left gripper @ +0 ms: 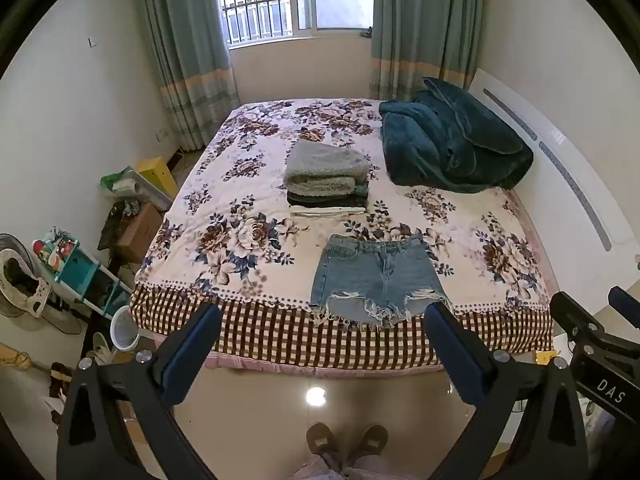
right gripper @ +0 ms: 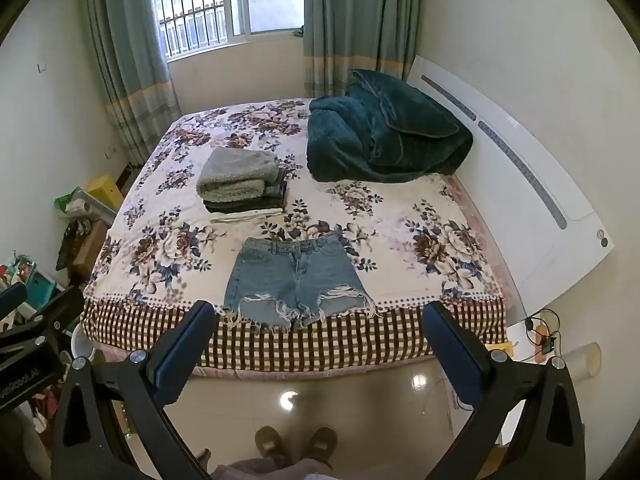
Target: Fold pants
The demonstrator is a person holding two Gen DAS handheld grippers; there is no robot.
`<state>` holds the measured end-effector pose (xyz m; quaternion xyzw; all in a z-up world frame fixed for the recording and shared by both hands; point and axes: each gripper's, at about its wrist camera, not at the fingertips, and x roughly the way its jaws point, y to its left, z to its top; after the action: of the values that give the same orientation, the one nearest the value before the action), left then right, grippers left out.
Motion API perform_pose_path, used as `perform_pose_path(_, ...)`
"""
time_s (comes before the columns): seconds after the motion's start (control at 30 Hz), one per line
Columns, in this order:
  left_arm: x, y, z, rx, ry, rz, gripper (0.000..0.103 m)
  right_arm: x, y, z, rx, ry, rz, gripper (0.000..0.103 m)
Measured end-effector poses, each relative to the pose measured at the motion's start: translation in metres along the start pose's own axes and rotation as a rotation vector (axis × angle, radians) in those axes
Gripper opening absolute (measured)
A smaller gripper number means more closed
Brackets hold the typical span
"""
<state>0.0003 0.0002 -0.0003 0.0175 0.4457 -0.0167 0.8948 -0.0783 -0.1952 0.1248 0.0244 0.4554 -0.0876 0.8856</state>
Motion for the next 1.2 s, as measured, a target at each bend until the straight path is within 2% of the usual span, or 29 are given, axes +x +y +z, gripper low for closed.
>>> perform_pose_path(1.2,-0.007,0.005,0.0,0.001,-0.01,0.002,0.103,-0.013,0.002,0.003,-0.009,-0.011,0.027,0.103)
